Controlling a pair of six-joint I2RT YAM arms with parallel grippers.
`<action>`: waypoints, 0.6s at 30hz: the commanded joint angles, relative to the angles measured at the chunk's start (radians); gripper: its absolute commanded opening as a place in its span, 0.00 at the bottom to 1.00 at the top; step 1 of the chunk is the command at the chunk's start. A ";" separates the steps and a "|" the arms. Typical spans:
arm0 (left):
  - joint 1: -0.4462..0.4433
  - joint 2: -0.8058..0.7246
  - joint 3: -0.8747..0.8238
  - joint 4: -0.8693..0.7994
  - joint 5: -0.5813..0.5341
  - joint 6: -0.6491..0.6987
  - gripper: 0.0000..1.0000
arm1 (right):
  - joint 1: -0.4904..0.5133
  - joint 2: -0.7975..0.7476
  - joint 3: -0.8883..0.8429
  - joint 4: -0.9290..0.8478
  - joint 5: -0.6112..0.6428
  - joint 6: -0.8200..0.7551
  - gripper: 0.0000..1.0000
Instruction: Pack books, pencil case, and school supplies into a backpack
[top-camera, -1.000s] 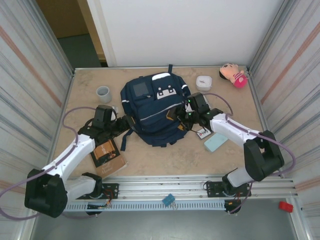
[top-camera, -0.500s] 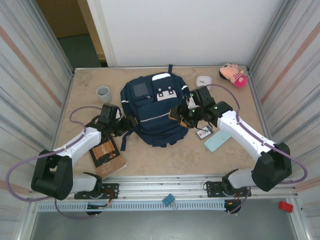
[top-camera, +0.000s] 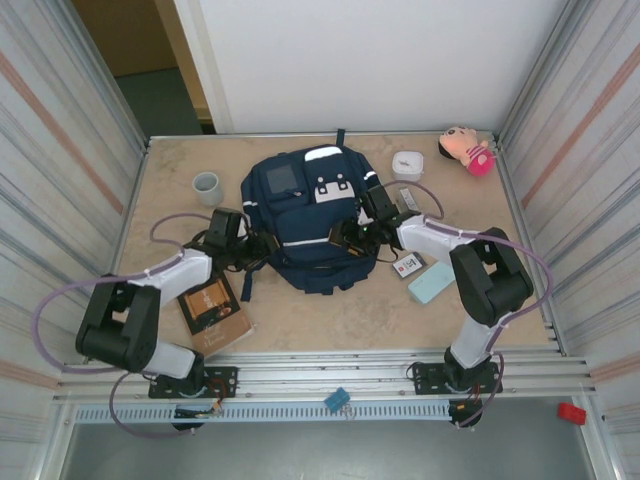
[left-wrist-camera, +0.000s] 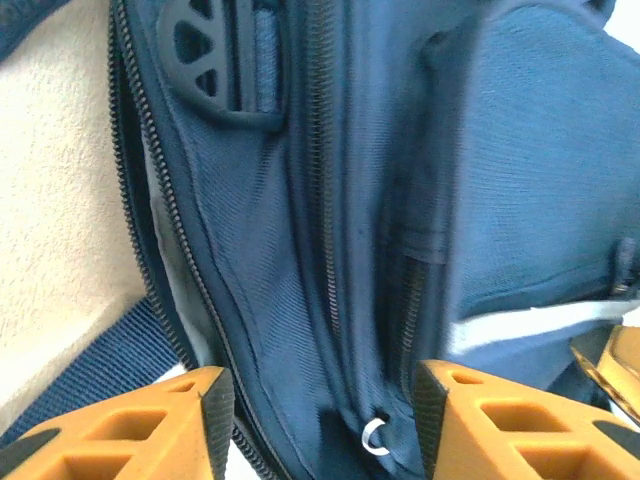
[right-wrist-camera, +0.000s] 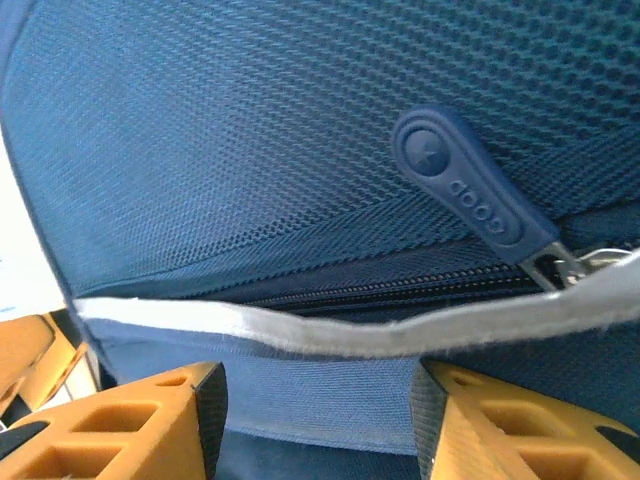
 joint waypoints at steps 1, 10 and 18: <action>-0.003 0.070 0.021 0.065 -0.002 0.001 0.49 | 0.008 -0.016 -0.102 0.085 0.091 0.067 0.53; -0.006 0.080 0.135 0.012 -0.020 0.016 0.55 | 0.016 -0.118 0.080 -0.111 0.136 -0.080 0.56; 0.003 -0.232 0.178 -0.568 -0.228 0.012 0.68 | 0.155 -0.242 0.161 -0.172 0.181 -0.076 0.56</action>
